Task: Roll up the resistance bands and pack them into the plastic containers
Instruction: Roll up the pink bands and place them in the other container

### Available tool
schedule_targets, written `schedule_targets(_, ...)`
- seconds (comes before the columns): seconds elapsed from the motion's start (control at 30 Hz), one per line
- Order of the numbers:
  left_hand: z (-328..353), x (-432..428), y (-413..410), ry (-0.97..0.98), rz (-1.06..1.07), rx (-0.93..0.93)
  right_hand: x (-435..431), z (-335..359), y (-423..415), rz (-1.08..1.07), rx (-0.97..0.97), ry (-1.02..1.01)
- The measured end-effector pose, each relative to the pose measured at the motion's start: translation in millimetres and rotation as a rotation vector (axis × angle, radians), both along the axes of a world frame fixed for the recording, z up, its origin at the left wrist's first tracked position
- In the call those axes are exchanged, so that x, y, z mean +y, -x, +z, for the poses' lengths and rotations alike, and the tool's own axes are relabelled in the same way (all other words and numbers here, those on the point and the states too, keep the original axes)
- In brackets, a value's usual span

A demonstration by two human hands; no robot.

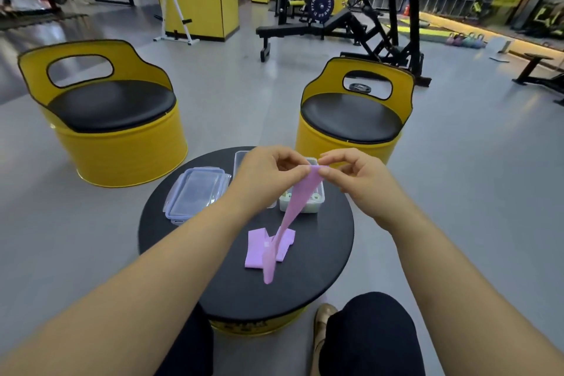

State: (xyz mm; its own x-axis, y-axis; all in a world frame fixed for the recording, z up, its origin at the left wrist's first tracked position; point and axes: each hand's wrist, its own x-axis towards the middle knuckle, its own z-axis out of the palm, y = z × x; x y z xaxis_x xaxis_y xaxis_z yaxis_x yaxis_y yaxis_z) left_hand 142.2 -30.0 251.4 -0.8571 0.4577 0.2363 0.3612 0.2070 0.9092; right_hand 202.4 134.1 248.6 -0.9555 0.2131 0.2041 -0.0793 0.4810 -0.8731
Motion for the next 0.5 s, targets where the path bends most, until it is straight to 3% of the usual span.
schedule_targets(0.13, 5, -4, -3, 0.052, 0.005, 0.038, -4, 5, -2, 0.005, -0.009, 0.010)
schedule_targets(0.27, 4, -6, -6, 0.018, 0.115, 0.017, -16, 3, -4, -0.181, 0.135, 0.010)
schedule_targets(0.37, 5, -4, -12, -0.076, 0.172, -0.055, -35, 3, -11, -0.166, 0.163, 0.144)
schedule_targets(0.5, 3, 2, -27, -0.154, 0.097, -0.098, -49, 1, -16, -0.121, 0.085, 0.373)
